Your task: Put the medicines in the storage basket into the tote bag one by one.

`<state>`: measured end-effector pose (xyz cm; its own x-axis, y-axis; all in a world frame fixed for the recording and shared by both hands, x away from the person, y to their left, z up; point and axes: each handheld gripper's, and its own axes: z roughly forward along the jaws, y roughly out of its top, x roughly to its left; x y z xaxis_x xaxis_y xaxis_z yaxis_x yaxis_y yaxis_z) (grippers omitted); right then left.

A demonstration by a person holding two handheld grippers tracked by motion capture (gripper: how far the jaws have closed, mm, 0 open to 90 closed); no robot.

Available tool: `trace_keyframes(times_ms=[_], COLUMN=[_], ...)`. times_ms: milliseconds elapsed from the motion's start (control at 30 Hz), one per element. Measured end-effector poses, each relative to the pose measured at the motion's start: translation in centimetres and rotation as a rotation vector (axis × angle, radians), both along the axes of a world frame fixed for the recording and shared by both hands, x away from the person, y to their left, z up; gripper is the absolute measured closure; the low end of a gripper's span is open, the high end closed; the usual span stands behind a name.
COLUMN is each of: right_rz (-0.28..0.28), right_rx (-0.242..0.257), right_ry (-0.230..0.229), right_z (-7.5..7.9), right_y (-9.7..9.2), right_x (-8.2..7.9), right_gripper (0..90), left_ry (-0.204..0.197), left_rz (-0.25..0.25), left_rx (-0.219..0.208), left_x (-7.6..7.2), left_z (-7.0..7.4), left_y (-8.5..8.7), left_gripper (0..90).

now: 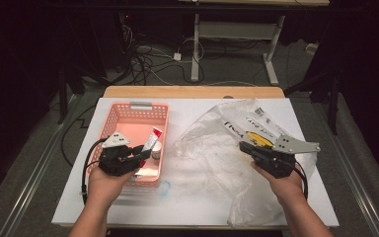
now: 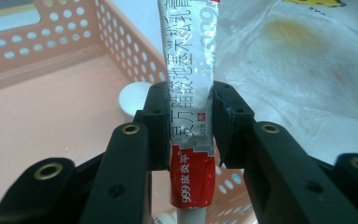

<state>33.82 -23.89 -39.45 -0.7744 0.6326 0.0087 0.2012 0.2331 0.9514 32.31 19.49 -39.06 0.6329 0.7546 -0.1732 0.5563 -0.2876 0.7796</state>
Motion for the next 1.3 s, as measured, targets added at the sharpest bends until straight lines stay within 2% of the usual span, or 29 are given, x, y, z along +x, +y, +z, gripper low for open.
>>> trace_keyframes(times_ms=[100, 267, 500, 833, 1067, 1300], right_rz=[0.003, 0.003, 0.004, -0.001, -0.003, -0.003], right_rx=[-0.002, 0.002, 0.005, 0.007, 0.007, 0.014], right_ry=[0.0, -0.001, -0.002, -0.005, -0.009, -0.006], right_z=[0.0, 0.0, 0.1, 0.1, 0.1, 0.2], right_y=[0.1, 0.2, 0.3, 0.4, 0.4, 0.4], right_x=[0.0, 0.1, 0.0, 0.0, 0.0, 0.0], right_gripper=[90.0, 90.0, 90.0, 90.0, 90.0, 90.0], left_ry=[-0.014, -0.026, -0.016, -0.013, -0.002, 0.017], left_rz=[-0.022, -0.064, -0.124, -0.186, -0.236, -0.259], left_rx=[-0.001, -0.027, -0.043, -0.032, 0.006, 0.013], left_x=[-0.2, -0.6, -0.9, -1.2, -1.2, -0.3], left_z=[0.4, 0.9, 0.6, 0.1, -0.7, -1.3], left_y=[-0.7, -1.8, -3.8, -6.6, -9.1, -11.2], left_gripper=[67.8, 67.8, 67.8, 67.8, 67.7, 67.7])
